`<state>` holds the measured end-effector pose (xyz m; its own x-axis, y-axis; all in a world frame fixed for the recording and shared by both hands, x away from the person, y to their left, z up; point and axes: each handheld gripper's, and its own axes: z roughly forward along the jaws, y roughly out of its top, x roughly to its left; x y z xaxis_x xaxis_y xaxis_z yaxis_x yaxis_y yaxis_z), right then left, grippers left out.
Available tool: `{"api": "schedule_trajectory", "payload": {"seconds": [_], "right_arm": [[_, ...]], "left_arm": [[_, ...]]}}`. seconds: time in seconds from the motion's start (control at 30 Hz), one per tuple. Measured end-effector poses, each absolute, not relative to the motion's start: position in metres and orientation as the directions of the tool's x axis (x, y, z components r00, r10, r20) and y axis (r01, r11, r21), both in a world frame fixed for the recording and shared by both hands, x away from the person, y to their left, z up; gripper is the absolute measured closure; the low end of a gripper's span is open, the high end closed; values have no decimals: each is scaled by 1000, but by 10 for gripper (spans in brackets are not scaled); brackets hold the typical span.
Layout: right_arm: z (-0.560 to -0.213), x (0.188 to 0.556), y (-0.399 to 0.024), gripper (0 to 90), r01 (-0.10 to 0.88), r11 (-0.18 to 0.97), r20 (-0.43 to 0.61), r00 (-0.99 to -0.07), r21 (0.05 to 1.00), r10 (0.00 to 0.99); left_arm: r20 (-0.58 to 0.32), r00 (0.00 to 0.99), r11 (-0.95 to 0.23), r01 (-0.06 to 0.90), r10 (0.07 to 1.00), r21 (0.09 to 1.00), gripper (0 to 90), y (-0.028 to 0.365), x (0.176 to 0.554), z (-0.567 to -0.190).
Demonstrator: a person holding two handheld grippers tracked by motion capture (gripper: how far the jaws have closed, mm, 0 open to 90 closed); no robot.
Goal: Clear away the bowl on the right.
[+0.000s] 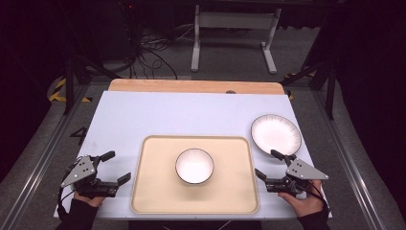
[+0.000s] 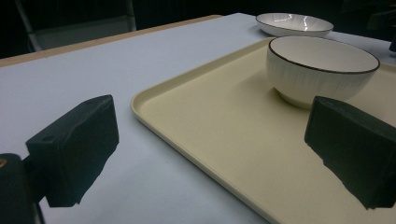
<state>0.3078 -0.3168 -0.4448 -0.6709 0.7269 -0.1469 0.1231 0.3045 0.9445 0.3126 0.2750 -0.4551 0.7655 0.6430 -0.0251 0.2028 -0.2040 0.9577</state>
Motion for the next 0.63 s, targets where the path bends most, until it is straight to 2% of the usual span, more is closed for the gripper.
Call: {"api": "schedule_trajectory", "payload": {"seconds": [0.63], "right_arm": [[-454,313,-318,135,172,296,-106,-675,940,730]], "left_arm": [[-34,765,-196,207,644,959,38,275,313,-456]]}}
